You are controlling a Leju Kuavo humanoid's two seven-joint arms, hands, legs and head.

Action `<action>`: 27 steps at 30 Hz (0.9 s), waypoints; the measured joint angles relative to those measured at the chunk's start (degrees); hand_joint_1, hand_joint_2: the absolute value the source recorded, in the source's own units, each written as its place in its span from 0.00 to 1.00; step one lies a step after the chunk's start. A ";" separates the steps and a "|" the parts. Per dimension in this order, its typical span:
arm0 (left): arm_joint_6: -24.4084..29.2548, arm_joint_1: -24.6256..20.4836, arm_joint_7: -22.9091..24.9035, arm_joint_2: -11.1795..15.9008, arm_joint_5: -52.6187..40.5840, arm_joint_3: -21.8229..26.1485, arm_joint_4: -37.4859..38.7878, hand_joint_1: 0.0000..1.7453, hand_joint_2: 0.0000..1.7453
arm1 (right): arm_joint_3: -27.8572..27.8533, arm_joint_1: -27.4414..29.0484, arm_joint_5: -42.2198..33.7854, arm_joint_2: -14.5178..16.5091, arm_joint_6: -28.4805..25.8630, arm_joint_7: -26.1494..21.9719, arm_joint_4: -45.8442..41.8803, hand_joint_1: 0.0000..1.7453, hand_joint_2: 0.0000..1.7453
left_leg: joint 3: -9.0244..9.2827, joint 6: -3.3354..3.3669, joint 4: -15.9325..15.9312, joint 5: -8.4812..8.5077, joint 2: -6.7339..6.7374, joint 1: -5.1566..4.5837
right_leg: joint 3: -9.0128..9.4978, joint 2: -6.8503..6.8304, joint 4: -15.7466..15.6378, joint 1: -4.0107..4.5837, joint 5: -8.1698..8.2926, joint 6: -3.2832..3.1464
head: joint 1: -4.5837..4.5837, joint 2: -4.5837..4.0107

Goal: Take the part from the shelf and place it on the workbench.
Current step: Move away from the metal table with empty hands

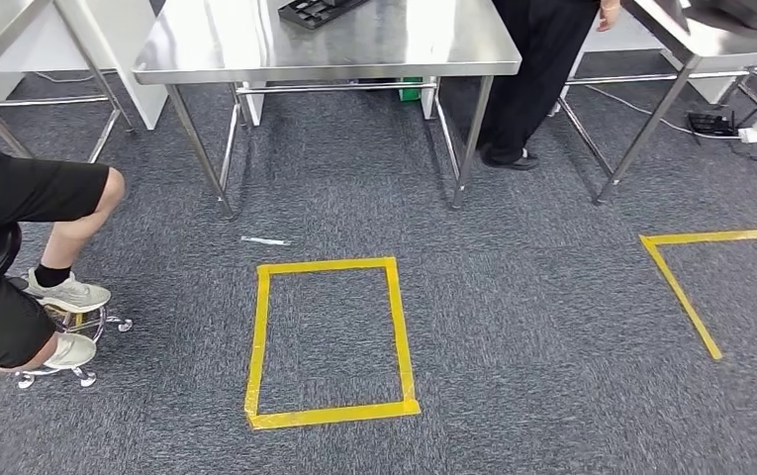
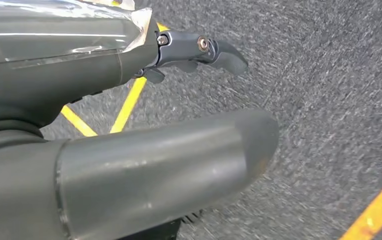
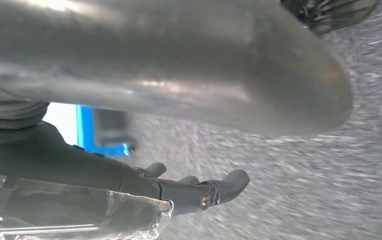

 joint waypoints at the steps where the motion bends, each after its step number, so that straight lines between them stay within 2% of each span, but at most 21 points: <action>1: 0.06 -0.04 0.07 -0.22 -0.07 -0.27 0.07 0.00 0.00 | -0.32 0.16 -0.12 -0.20 -0.02 0.18 0.01 0.00 0.00 | -0.03 0.37 -0.32 0.32 0.69 0.12 | -0.78 -0.86 1.14 0.03 -0.64 0.19 | 0.10 0.01; 3: 0.10 -0.10 0.26 -0.47 -0.27 -0.68 0.20 0.00 0.00 | -0.79 0.23 -0.17 -0.44 -0.06 0.51 0.01 0.00 0.00 | -0.21 0.79 -0.65 0.69 2.22 0.21 | -3.86 -3.35 7.02 -0.05 -3.55 0.15 | 0.31 0.01; 5: 0.16 0.01 0.46 -0.50 -0.41 -0.85 0.28 0.00 0.00 | -1.09 0.24 -0.14 -0.60 -0.12 0.74 0.01 0.00 0.00 | -0.49 0.85 -0.64 0.76 3.93 0.22 | -7.35 -4.35 14.51 -0.42 -6.40 0.38 | 0.40 0.01; 6: 0.19 0.04 0.54 -0.50 -0.45 -0.96 0.30 0.00 0.00 | -1.22 0.34 -0.14 -0.64 -0.15 0.85 0.01 0.00 0.00 | -0.57 0.79 -0.63 0.78 4.72 0.28 | -7.98 -4.60 16.23 -0.71 -6.79 0.83 | 0.40 0.01; 7: 0.21 0.05 0.57 -0.52 -0.48 -1.10 0.31 0.00 0.00 | -1.33 0.47 -0.15 -0.67 -0.18 0.92 0.01 0.00 0.00 | -0.58 0.67 -0.61 0.81 5.44 0.40 | -7.31 -4.88 15.45 -1.04 -6.24 1.48 | 0.40 0.00; 9: 0.21 0.00 0.61 -0.59 -0.52 -1.39 0.32 0.00 0.00 | -1.46 0.64 -0.15 -0.77 -0.21 1.01 0.01 0.00 0.00 | -0.49 0.15 -0.50 0.79 6.67 0.70 | -2.77 -6.58 7.75 -1.71 -3.40 3.03 | 0.42 0.00; 10: 0.20 -0.02 0.61 -0.59 -0.52 -1.51 0.32 0.00 0.00 | -1.49 0.55 -0.14 -0.79 -0.22 1.01 0.00 0.00 0.00 | -0.47 -0.32 -0.37 0.66 7.23 0.68 | -0.46 -7.82 3.63 -1.76 -2.16 3.43 | 0.45 0.00; 11: 0.21 -0.05 0.61 -0.58 -0.55 -1.61 0.32 0.00 0.00 | -1.51 0.45 -0.14 -0.81 -0.24 1.01 -0.01 0.00 0.00 | -0.44 -0.82 -0.27 0.59 7.73 0.58 | 1.05 -8.67 0.78 -1.70 -1.33 3.40 | 0.39 0.00; 12: 0.22 -0.09 0.61 -0.55 -0.60 -1.70 0.32 0.00 0.00 | -1.53 0.41 -0.15 -0.81 -0.26 1.01 -0.01 0.00 0.00 | -0.38 -1.27 -0.21 0.56 8.19 0.45 | 1.55 -9.08 -0.42 -1.54 -1.01 3.05 | 0.34 0.00; 14: 0.25 -0.20 0.60 -0.61 -0.81 -1.91 0.32 0.00 0.00 | -1.66 0.52 -0.30 -0.83 -0.42 1.10 0.00 0.00 0.00 | -0.15 -2.02 -0.36 0.62 9.07 0.43 | 1.11 -8.15 -0.43 -1.27 -0.84 1.91 | 0.19 -0.01; 15: 0.25 -0.27 0.57 -0.67 -0.93 -2.02 0.32 0.00 0.00 | -1.78 0.61 -0.45 -0.80 -0.57 1.15 0.00 0.00 0.00 | -0.12 -2.34 -0.23 0.38 8.83 0.62 | 0.98 -7.63 -0.40 -1.47 -0.72 1.46 | 0.16 0.00; 16: 0.25 -0.33 0.52 -0.75 -1.02 -2.13 0.32 0.00 0.00 | -1.92 0.64 -0.64 -0.76 -0.75 1.21 0.01 0.00 0.00 | -0.45 -2.58 0.67 -0.53 7.77 0.79 | 0.90 -7.09 -0.40 -1.65 -0.54 0.94 | 0.11 -0.01; 17: 0.25 -0.35 0.46 -0.83 -1.07 -2.21 0.32 0.00 0.00 | -2.09 0.62 -0.84 -0.72 -0.96 1.24 0.01 0.00 0.00 | -1.36 -2.74 2.82 -2.17 6.24 0.90 | 0.90 -6.53 -0.46 -1.83 -0.31 0.39 | 0.06 -0.01; 19: 0.29 -0.26 0.40 -0.91 -1.13 -2.27 0.37 0.00 0.00 | -2.39 0.56 -1.13 -0.64 -1.36 1.31 0.01 0.00 0.00 | -4.73 -2.67 10.37 -6.54 3.27 0.93 | 0.48 -5.38 -0.46 -1.63 0.05 -0.44 | -0.02 -0.01; 20: 0.33 -0.16 0.39 -0.95 -1.15 -2.29 0.41 0.00 0.00 | -2.56 0.56 -1.25 -0.60 -1.55 1.37 0.01 0.00 0.00 | -6.49 -2.56 14.14 -8.12 2.75 0.89 | 0.29 -4.68 -0.45 -1.39 0.15 -0.67 | -0.02 0.00; 21: 0.37 -0.08 0.38 -0.97 -1.17 -2.33 0.46 0.00 0.00 | -2.71 0.59 -1.33 -0.54 -1.71 1.45 0.01 0.00 0.00 | -7.54 -2.40 16.38 -8.63 2.55 0.87 | 0.17 -3.93 -0.43 -1.14 0.23 -0.78 | -0.02 0.00; 22: 0.40 -0.02 0.34 -1.00 -1.19 -2.42 0.51 0.00 0.00 | -2.87 0.68 -1.44 -0.48 -1.83 1.54 0.01 0.00 0.00 | -7.52 -2.16 16.38 -7.92 2.42 0.87 | 0.12 -3.14 -0.39 -0.94 0.30 -0.86 | -0.01 0.00; 23: 0.43 0.00 0.30 -1.01 -1.21 -2.53 0.56 0.00 0.00 | -3.03 0.77 -1.53 -0.41 -1.88 1.61 0.01 0.00 0.00 | -6.38 -1.87 14.10 -6.23 2.17 0.86 | 0.14 -2.35 -0.34 -0.79 0.34 -0.88 | -0.01 0.00; 25: 0.44 0.01 0.18 -1.01 -1.24 -2.83 0.60 0.00 0.00 | -3.26 0.86 -1.65 -0.25 -1.92 1.65 0.01 0.00 0.00 | -2.47 -1.15 6.31 -2.47 0.09 0.87 | 0.10 -0.86 -0.09 -0.53 0.42 -0.81 | 0.00 0.00; 27: 0.46 0.01 0.13 -1.03 -1.28 -3.06 0.64 0.00 0.00 | -3.37 0.80 -1.67 -0.11 -1.96 1.53 -0.01 0.00 0.00 | -0.26 -0.87 1.60 -1.16 -1.59 0.76 | -0.29 0.33 0.17 -0.34 0.55 -0.39 | 0.03 -0.01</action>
